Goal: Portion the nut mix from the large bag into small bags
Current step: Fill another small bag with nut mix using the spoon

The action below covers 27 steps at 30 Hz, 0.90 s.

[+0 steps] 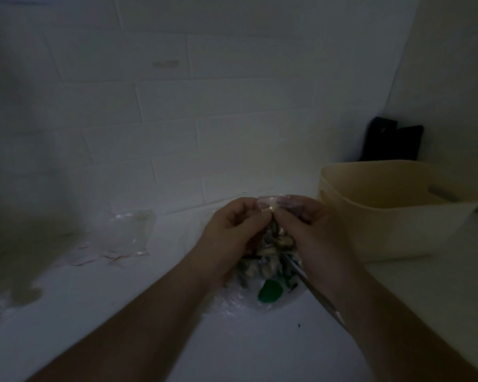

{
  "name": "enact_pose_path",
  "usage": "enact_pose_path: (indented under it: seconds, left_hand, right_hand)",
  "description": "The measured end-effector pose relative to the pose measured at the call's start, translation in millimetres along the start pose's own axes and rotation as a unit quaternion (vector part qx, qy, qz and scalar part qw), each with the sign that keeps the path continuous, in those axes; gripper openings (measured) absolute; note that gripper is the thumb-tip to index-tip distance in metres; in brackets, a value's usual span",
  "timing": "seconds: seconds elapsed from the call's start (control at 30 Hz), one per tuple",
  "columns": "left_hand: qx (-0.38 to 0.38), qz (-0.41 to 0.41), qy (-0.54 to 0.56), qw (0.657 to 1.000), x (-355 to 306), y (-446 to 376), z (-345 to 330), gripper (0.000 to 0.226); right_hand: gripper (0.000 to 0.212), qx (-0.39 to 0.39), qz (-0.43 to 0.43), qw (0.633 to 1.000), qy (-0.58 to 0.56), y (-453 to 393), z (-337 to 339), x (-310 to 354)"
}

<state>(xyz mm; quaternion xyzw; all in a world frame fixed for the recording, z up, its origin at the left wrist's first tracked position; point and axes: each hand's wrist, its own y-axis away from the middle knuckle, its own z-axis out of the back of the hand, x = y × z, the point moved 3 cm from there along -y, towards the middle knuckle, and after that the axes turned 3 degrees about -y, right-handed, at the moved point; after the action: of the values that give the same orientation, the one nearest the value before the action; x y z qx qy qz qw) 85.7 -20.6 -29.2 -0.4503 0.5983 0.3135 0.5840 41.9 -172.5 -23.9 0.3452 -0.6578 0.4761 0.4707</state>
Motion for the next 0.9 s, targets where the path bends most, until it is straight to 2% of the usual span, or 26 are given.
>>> enact_pose_path:
  seconds: [0.1,0.2,0.27,0.37,0.5,0.8,0.9]
  left_hand:
    - [-0.026,-0.018,-0.002,1.000,-1.5,-0.7,0.5,0.017]
    - [-0.057,-0.030,0.004,0.998,-2.3,-2.6,3.4,0.011]
    - [-0.070,-0.034,-0.001,0.997,-3.0,-3.2,4.4,0.016]
    - [-0.066,-0.039,-0.018,0.997,-2.2,-2.7,4.1,0.025]
    - [-0.064,-0.054,-0.029,0.996,0.6,-2.6,4.3,0.011]
    - [-0.116,-0.062,-0.024,0.991,-1.8,-2.7,9.5,0.016]
    - [-0.125,-0.056,-0.024,0.990,-0.6,-4.4,10.0,0.015]
  right_hand:
    - [0.018,0.011,-0.007,1.000,-0.002,1.8,-2.8,2.2]
    - [0.009,0.010,-0.015,1.000,0.009,0.2,-0.8,0.3]
    - [0.006,0.007,-0.025,1.000,0.010,-1.5,0.6,-2.3]
    - [0.007,-0.008,-0.032,0.999,0.008,-3.9,2.3,-5.4]
    - [0.010,-0.001,-0.030,1.000,0.005,-5.1,3.2,-5.7]
    - [0.016,0.000,-0.043,0.999,0.002,-10.7,10.6,-12.4]
    - [0.010,-0.014,-0.052,0.999,-0.008,-12.3,11.7,-13.3]
